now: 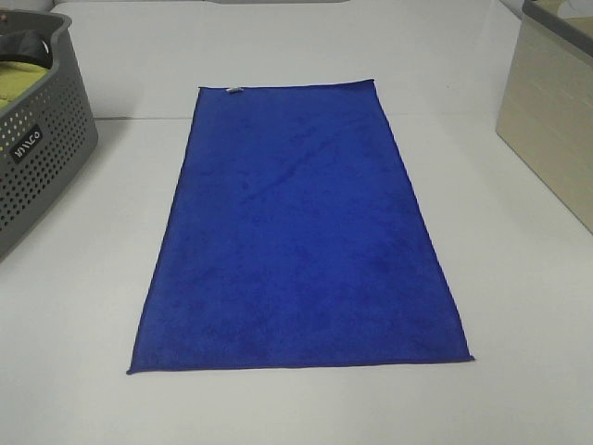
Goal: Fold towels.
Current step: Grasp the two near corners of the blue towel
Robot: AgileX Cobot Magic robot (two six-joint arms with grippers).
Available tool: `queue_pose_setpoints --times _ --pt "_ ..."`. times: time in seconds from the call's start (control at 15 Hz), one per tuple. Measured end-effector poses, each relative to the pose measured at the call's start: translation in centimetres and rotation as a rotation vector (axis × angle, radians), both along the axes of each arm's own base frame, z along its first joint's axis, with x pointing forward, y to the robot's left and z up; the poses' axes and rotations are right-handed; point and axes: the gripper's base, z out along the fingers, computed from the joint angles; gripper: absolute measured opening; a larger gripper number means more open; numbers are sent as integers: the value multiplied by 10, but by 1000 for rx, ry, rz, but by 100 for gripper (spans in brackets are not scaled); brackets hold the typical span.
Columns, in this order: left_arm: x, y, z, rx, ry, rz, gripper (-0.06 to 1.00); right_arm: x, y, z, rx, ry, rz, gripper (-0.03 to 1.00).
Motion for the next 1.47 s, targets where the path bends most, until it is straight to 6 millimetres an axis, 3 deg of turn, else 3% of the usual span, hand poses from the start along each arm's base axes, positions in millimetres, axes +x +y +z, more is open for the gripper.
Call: queue_pose_setpoints --times 1.47 --pt "0 0 0 0 0 0 65 0 0 0 0 0 0 68"
